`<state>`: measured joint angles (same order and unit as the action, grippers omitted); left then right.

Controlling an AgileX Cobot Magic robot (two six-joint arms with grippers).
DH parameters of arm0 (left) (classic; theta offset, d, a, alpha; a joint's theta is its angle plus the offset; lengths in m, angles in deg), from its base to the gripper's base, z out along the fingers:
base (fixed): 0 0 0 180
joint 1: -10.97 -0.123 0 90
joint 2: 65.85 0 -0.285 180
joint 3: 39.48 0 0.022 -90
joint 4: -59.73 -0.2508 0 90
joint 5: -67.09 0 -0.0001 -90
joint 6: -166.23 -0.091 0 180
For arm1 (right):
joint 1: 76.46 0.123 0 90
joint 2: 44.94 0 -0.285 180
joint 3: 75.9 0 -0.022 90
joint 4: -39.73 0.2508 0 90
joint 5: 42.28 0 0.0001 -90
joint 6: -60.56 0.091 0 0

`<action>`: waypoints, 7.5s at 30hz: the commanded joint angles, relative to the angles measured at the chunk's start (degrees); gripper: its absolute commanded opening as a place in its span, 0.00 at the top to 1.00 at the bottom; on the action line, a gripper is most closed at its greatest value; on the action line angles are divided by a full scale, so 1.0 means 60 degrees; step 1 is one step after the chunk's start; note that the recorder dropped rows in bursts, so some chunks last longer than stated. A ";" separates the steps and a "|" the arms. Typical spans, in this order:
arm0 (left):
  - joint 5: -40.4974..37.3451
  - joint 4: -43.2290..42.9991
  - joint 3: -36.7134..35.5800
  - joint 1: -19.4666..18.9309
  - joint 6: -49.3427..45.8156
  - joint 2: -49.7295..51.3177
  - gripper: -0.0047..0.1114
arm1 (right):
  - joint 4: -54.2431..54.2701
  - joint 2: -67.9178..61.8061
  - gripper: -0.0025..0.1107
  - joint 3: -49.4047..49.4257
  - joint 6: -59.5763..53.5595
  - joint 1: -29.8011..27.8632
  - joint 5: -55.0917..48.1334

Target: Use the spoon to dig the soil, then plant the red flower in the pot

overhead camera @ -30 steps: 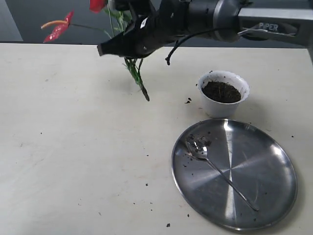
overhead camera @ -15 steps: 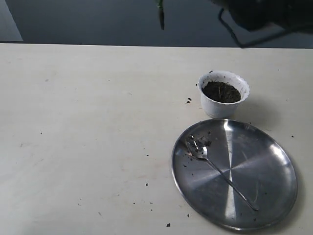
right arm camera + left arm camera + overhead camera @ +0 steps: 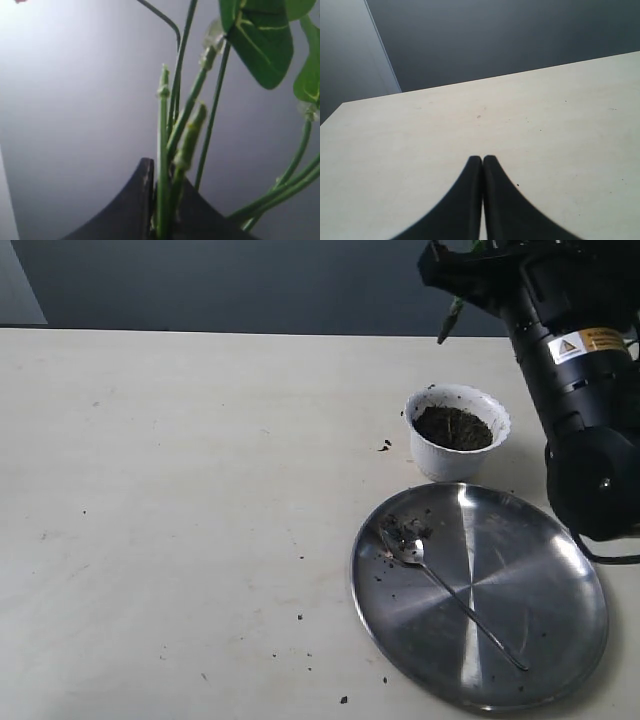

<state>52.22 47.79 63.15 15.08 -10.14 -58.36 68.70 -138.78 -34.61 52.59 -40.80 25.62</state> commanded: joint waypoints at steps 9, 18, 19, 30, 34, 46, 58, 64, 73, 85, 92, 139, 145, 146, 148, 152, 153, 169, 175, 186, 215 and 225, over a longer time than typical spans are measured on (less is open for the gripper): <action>0.0062 0.0052 0.0025 0.0021 0.0043 0.0050 0.95 | -0.0713 -0.1160 0.98 0.0061 0.0341 -0.1582 0.0195; 0.0062 0.0052 0.0025 0.0021 0.0043 0.0050 0.95 | -0.1208 -0.3062 0.98 -0.0006 0.0983 -0.1834 0.0343; 0.0062 0.0052 0.0025 0.0021 0.0043 0.0050 0.95 | -0.1208 -0.3254 0.98 -0.0078 0.1133 -0.1834 0.0343; 0.0062 0.0052 0.0025 0.0021 0.0043 0.0050 0.95 | -0.1778 -0.4382 0.98 -0.1030 0.1329 -0.1834 0.0343; 0.0062 0.0052 0.0025 0.0021 0.0043 0.0050 0.95 | -0.1734 -0.4465 0.98 -0.1030 0.1329 -0.1834 0.0343; 0.0062 0.0052 0.0025 0.0021 0.0043 0.0050 0.95 | -0.2037 -0.4846 0.98 -0.1201 0.0018 -0.2063 0.0343; 0.0062 0.0052 0.0025 0.0021 0.0043 0.0050 0.95 | -0.2059 -0.4864 0.98 -0.1180 0.0018 -0.2063 -0.0370; 0.0062 0.0052 0.0025 0.0021 0.0043 0.0050 0.95 | -0.2059 -0.4864 0.98 -0.0535 0.0044 -0.2040 -0.0371; 0.0062 0.0052 0.0025 0.0021 0.0043 0.0050 0.95 | -0.2255 -0.4864 0.98 0.0375 0.0863 -0.2040 -0.0020; 0.0062 0.0052 0.0025 0.0021 0.0043 0.0050 0.95 | -0.3141 -0.4864 0.98 0.0417 0.1620 -0.2040 -0.1114; 0.0062 0.0052 0.0025 0.0021 0.0043 0.0050 0.95 | -0.3238 -0.4864 0.98 0.0417 0.1793 -0.2040 -0.1651; 0.0062 0.0052 0.0025 0.0021 0.0043 0.0050 0.95 | -0.2440 -0.3833 0.56 0.0434 0.1868 -0.2040 -0.2841; 0.0062 0.0052 0.0025 0.0021 0.0043 0.0050 0.95 | -0.2440 -0.3221 0.56 0.0434 0.1847 -0.2040 -0.3676; 0.0062 0.0052 0.0025 0.0021 0.0043 0.0050 0.95 | -0.2440 -0.3121 0.56 0.0434 0.1848 -0.2040 -0.3827; 0.0062 0.0052 0.0025 0.0021 0.0043 0.0050 0.95 | -0.2384 -0.2917 0.56 0.0434 0.1829 -0.2040 -0.4134; 0.0062 0.0052 0.0025 0.0021 0.0043 0.0050 0.95 | -0.2063 -0.2622 0.56 0.0434 0.1448 -0.2040 -0.4476; 0.0062 0.0052 0.0025 0.0021 0.0043 0.0050 0.95 | -0.1918 -0.2557 0.56 0.0434 0.1329 -0.2040 -0.4545; 0.0062 0.0052 0.0025 0.0021 0.0043 0.0050 0.95 | -0.1283 -0.1517 0.56 0.0434 0.0426 -0.2040 -0.5494; 0.0062 0.0052 0.0025 0.0021 0.0043 0.0050 0.95 | -0.1070 -0.0934 0.56 0.0434 -0.0265 -0.2040 -0.5825; 0.0062 0.0052 0.0025 0.0021 0.0043 0.0050 0.95 | -0.1022 0.2168 0.98 0.2247 -0.0851 -0.2040 -0.5490; 0.0062 0.0052 0.0025 0.0021 0.0043 0.0050 0.95 | -0.0852 0.7021 0.98 0.3366 -0.1601 -0.2040 -0.8728; 0.0062 0.0052 0.0025 0.0021 0.0043 0.0050 0.95 | -0.0921 0.7682 0.98 0.3530 -0.1601 -0.2058 -0.9140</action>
<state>52.22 47.79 63.15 15.08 -10.14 -58.36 63.46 -95.36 -14.07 43.29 -52.80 -27.98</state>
